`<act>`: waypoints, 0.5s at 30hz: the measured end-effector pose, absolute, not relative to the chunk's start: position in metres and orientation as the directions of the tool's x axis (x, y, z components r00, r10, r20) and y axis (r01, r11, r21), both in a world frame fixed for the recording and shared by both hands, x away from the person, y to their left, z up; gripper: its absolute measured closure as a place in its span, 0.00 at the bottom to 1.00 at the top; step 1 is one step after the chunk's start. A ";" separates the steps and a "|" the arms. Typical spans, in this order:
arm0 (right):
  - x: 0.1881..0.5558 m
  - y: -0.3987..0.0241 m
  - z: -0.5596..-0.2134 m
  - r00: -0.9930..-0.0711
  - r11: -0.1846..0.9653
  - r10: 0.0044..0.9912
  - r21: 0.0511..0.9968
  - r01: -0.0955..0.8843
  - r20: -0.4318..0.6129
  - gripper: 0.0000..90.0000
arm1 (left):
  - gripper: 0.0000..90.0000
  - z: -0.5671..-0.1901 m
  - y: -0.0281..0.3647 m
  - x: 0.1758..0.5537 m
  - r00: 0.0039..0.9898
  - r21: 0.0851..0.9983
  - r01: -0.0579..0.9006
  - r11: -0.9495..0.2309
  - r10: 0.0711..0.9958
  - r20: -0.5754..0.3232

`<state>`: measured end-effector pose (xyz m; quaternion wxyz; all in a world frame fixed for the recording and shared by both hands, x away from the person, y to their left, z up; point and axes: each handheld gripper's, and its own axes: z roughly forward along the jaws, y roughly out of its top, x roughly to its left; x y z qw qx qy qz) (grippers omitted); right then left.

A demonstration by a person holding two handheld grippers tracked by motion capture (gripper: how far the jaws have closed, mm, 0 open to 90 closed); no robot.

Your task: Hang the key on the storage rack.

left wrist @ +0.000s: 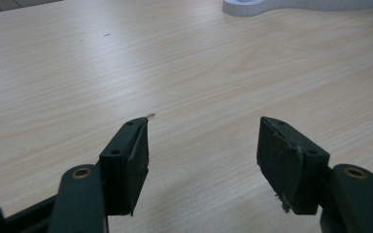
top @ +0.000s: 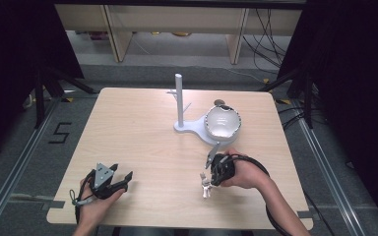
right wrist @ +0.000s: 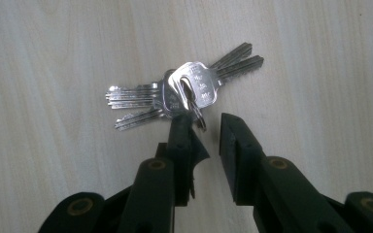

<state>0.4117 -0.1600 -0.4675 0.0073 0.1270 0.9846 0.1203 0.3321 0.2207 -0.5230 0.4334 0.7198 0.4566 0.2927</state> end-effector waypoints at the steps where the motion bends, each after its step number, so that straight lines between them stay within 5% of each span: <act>1: 0.412 -0.160 -0.468 -0.967 0.938 0.253 0.238 0.250 0.018 0.85 | 0.40 -0.523 0.220 0.332 0.412 0.892 0.403 -0.207 0.911 0.026; 15: 0.413 -0.153 -0.472 -0.977 0.955 0.206 0.205 0.213 0.057 0.99 | 0.40 -0.523 0.220 0.332 0.416 0.890 0.404 -0.210 0.909 0.026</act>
